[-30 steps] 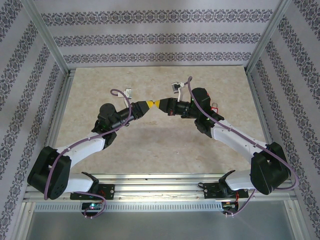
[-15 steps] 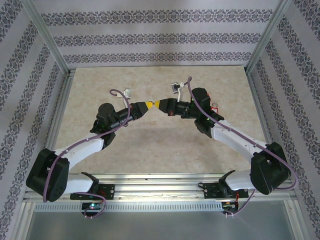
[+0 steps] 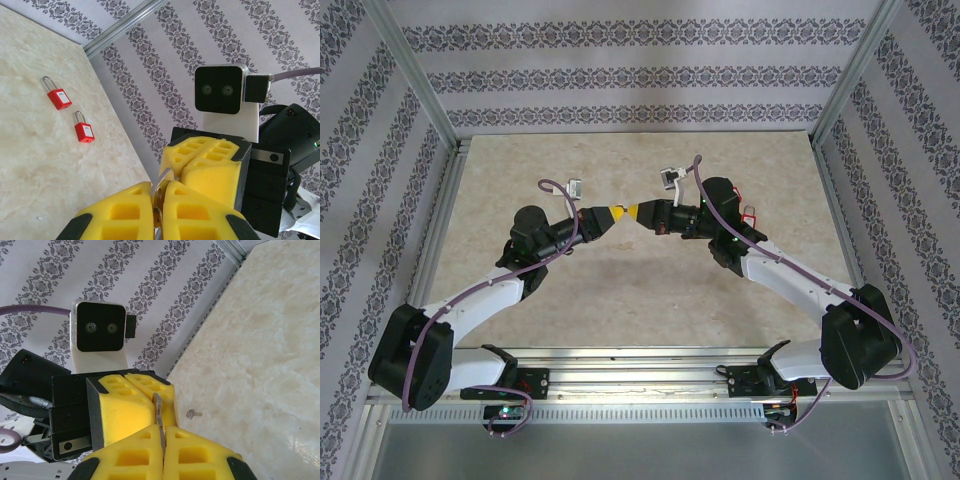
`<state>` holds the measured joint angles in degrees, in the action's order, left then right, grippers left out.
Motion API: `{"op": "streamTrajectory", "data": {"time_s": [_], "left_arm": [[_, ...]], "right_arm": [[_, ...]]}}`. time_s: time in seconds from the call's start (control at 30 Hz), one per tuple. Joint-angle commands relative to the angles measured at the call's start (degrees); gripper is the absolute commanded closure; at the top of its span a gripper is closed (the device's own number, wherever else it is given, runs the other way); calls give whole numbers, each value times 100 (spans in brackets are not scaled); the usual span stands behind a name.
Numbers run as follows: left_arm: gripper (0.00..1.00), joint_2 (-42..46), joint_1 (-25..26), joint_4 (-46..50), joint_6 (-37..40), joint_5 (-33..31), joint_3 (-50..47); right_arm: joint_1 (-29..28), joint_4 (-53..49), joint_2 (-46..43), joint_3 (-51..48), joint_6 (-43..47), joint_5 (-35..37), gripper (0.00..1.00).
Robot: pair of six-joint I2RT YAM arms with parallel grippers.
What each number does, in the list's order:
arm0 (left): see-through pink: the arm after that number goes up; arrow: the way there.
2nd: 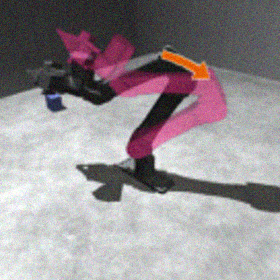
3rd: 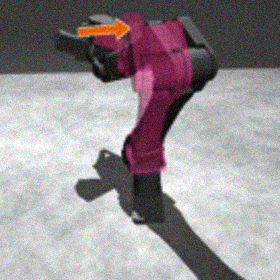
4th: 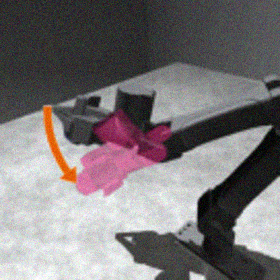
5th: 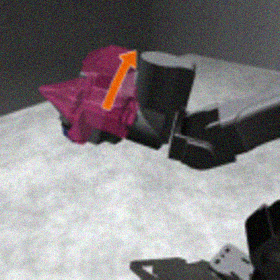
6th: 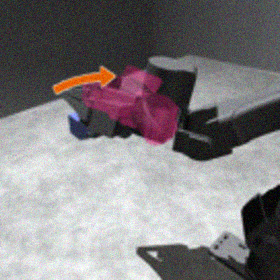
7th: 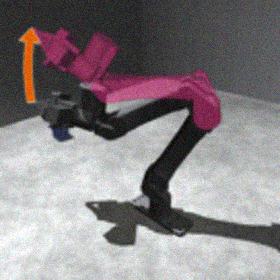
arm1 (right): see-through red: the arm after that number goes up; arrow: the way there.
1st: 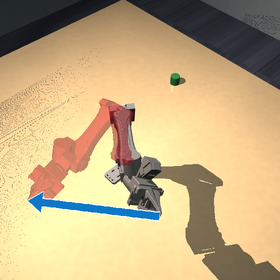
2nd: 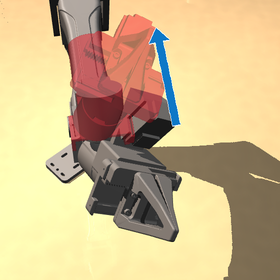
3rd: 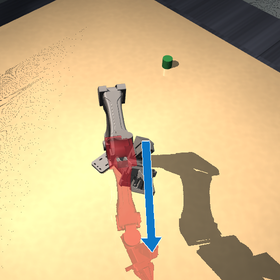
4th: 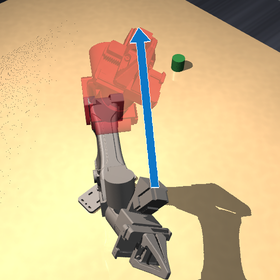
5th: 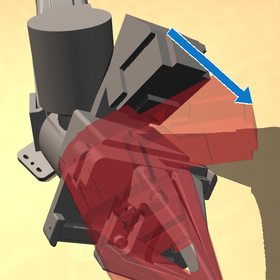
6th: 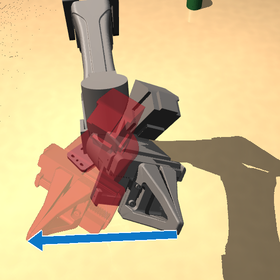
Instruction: Unlock with the key
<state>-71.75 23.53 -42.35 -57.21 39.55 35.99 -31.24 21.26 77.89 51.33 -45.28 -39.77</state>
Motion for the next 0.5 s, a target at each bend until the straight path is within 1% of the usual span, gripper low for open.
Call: {"op": "streamTrajectory", "data": {"time_s": [0.0,0.07,0.1,0.13,0.2,0.23,0.27,0.3,0.33,0.37,0.4,0.47], "left_arm": [[100,153,-92,130,175,113,10],[100,183,-94,182,199,119,7],[100,187,-94,206,217,118,7],[100,218,-103,279,255,108,9],[100,347,-120,695,453,3,60],[100,453,-120,1077,649,-98,103],[100,580,-122,1586,937,-236,197],[100,700,-119,2099,1235,-433,294],[100,831,-111,2668,1569,-694,400],[100,966,-111,3034,1799,-916,433],[100,1073,-112,3230,1939,-1075,427],[100,1260,-109,3463,2131,-1243,418]], "right_arm": [[53,1,-54,-122,116,4,100],[81,-44,-70,-117,125,20,100],[108,-107,-91,-110,152,42,97],[178,-286,-147,-83,220,112,84],[382,-1253,-364,87,560,570,50],[538,-2078,-510,264,850,1088,38],[725,-2912,-637,439,1091,1674,30],[876,-3618,-698,622,1316,2251,25],[1038,-4407,-707,857,1628,2974,21],[1210,-5040,-654,1060,1855,3718,18],[1411,-5430,-586,1178,1986,4112,16],[1936,-5918,-341,1352,2182,4502,11]]}}
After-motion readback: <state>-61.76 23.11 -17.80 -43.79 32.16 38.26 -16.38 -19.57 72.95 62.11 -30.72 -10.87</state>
